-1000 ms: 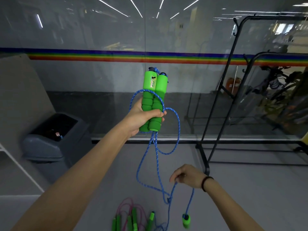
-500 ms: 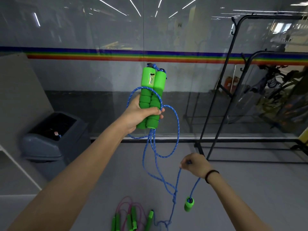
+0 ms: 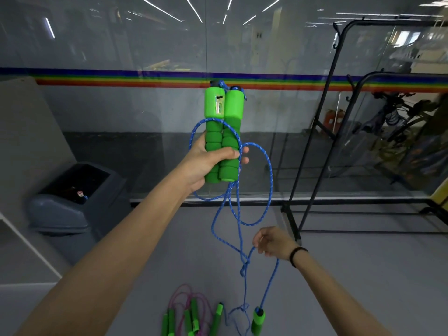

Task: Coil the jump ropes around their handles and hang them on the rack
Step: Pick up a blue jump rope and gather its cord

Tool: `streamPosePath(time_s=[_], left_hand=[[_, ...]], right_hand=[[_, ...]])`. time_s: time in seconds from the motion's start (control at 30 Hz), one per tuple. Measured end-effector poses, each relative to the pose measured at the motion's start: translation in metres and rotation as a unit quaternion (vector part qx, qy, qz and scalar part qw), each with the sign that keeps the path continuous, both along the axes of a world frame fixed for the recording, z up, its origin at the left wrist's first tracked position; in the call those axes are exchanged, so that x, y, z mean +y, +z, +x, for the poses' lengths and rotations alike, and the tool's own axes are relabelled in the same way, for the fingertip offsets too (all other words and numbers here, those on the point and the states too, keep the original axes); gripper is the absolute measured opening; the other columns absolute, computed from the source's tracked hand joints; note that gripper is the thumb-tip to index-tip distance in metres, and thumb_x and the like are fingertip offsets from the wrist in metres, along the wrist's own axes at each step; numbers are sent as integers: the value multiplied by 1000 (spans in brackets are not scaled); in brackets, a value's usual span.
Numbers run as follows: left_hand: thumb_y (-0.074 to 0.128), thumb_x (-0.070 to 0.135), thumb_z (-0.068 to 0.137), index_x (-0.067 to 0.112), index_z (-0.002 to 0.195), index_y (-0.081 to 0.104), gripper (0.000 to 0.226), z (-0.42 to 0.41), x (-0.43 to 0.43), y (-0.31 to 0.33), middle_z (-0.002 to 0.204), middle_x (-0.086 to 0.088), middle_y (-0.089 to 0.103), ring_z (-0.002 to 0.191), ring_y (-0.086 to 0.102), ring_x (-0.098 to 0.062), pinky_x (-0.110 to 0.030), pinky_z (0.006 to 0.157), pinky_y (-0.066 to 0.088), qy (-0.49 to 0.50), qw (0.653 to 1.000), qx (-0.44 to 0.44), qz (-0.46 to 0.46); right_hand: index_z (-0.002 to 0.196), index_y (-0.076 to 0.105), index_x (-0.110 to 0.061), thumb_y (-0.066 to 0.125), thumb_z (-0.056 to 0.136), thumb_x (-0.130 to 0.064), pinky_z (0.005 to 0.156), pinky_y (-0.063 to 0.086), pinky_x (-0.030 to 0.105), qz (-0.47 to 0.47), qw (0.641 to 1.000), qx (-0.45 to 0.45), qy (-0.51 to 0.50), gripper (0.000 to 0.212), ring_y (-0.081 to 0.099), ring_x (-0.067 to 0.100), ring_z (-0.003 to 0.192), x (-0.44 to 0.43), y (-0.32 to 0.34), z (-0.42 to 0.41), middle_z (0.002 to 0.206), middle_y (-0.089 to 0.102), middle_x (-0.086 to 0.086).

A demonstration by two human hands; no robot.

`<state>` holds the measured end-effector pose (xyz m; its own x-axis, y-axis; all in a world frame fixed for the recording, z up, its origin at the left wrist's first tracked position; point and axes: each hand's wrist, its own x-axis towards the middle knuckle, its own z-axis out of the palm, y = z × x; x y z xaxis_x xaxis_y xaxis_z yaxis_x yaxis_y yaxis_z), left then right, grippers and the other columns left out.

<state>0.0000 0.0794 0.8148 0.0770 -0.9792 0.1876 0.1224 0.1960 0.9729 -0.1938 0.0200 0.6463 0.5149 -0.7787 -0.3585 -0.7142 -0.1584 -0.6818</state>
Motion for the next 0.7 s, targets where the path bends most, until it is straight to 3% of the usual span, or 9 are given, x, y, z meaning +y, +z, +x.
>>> streamPosePath(time_s=[0.1, 0.17, 0.23, 0.3, 0.4, 0.5, 0.57, 0.63, 0.7], left_hand=[[58, -6, 81, 9, 113, 50, 35, -9, -2, 6, 82, -2, 74, 72, 72, -19, -31, 61, 59, -9, 1000, 8, -8], [59, -6, 81, 12, 109, 51, 34, -13, -4, 6, 81, -3, 74, 71, 72, -19, -31, 59, 59, -9, 1000, 11, -8], [60, -6, 81, 13, 107, 52, 33, -13, -6, 4, 82, -3, 74, 72, 72, -20, -32, 60, 59, -3, 1000, 5, -3], [61, -6, 80, 10, 108, 52, 34, -10, -8, -1, 83, -4, 74, 72, 72, -21, -32, 61, 59, 10, 1000, -6, 5], [60, -11, 78, 4, 106, 53, 32, -1, -10, -9, 72, -1, 73, 64, 71, -16, -28, 56, 58, 46, 999, -19, 9], [68, -9, 73, 9, 96, 57, 31, 10, -13, -23, 75, -2, 73, 69, 71, -17, -29, 61, 58, 81, 995, -53, 24], [72, -7, 70, 11, 99, 58, 37, 18, -15, -34, 85, -10, 73, 77, 72, -23, -34, 69, 59, 101, 993, -50, 41], [69, -8, 72, 15, 100, 56, 38, 25, -16, -41, 85, -11, 73, 75, 72, -25, -35, 65, 59, 102, 993, -38, 53], [69, -7, 72, 15, 102, 54, 40, 30, -15, -46, 91, -14, 72, 81, 71, -28, -39, 71, 59, 97, 992, -42, 63]], right_hand=[[100, 62, -23, 68, 80, -23, 77, 41, 19, 28, 999, 16, 32, 21, 55, 10, 82, 9, -24, 10, 90, 60, -2], [93, 68, -23, 70, 77, -29, 82, 43, 21, 56, 998, 6, 20, 17, 57, 10, 89, 16, -43, 20, 94, 64, -3], [86, 72, -19, 67, 80, -29, 85, 51, 29, 46, 998, 24, -42, 13, 62, 15, 92, 15, -65, 28, 97, 68, 3], [96, 69, -13, 58, 86, -32, 89, 51, 35, 9, 995, 64, -75, 24, 62, 22, 94, 11, -80, 32, 102, 63, 9], [97, 66, -7, 44, 94, -24, 91, 46, 32, -37, 993, 86, -64, 28, 57, 30, 100, 7, -67, 33, 105, 54, 13], [70, 55, -9, 42, 92, -14, 88, 50, 37, -64, 991, 60, -99, 27, 59, 27, 85, 4, -44, 28, 90, 62, 16], [66, 47, -11, 39, 95, -20, 78, 52, 35, -98, 989, 32, -109, 31, 62, 30, 79, 2, -31, 23, 85, 65, 20], [63, 40, -13, 37, 97, -26, 60, 51, 32, -118, 985, -14, -125, 37, 61, 30, 70, 4, -14, 19, 77, 61, 19], [68, 42, -10, 36, 97, -32, 51, 50, 29, -116, 980, -73, -145, 36, 59, 30, 69, 2, 1, 15, 69, 54, 11]])
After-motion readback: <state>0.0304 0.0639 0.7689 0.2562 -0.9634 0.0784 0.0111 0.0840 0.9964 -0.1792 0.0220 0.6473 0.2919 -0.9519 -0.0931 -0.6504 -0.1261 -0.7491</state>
